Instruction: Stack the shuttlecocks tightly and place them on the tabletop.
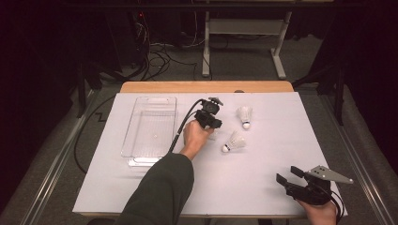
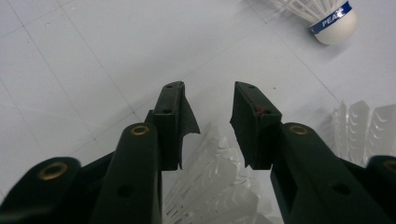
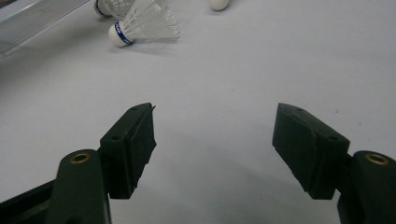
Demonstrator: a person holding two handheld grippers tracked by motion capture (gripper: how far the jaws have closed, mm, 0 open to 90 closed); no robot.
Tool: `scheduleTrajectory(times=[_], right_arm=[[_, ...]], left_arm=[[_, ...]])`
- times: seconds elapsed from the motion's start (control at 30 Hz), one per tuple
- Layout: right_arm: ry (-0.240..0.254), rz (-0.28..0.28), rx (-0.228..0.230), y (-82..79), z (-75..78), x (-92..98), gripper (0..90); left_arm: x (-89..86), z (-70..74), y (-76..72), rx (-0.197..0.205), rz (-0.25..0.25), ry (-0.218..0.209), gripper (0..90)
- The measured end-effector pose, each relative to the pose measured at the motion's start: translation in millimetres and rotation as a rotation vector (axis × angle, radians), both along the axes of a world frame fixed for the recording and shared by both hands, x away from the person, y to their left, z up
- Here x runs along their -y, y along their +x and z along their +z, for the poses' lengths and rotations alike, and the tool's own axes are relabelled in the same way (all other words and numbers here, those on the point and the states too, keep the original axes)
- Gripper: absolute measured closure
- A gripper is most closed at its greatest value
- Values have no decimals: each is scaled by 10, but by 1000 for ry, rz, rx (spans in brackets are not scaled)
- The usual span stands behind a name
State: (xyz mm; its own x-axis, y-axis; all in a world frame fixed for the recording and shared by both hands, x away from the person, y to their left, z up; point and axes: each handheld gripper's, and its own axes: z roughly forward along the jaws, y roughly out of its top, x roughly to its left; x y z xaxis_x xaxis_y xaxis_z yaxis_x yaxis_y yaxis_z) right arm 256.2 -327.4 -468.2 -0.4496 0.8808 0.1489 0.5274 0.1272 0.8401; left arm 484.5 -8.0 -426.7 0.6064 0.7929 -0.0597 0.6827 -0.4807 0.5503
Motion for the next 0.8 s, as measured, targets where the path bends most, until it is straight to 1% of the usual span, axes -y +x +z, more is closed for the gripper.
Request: scheduleTrajectory(times=[0.17,0.43,0.8], right_arm=[[0,0,-1,0,0,-1,303],[2,-1,-1,0,0,1,303],[1,1,-1,0,0,0,302]], left_arm=[[-14,-2,2,-2,3,14,598],[-9,-25,7,-6,2,35,595],[-48,2,20,-2,10,18,577]])
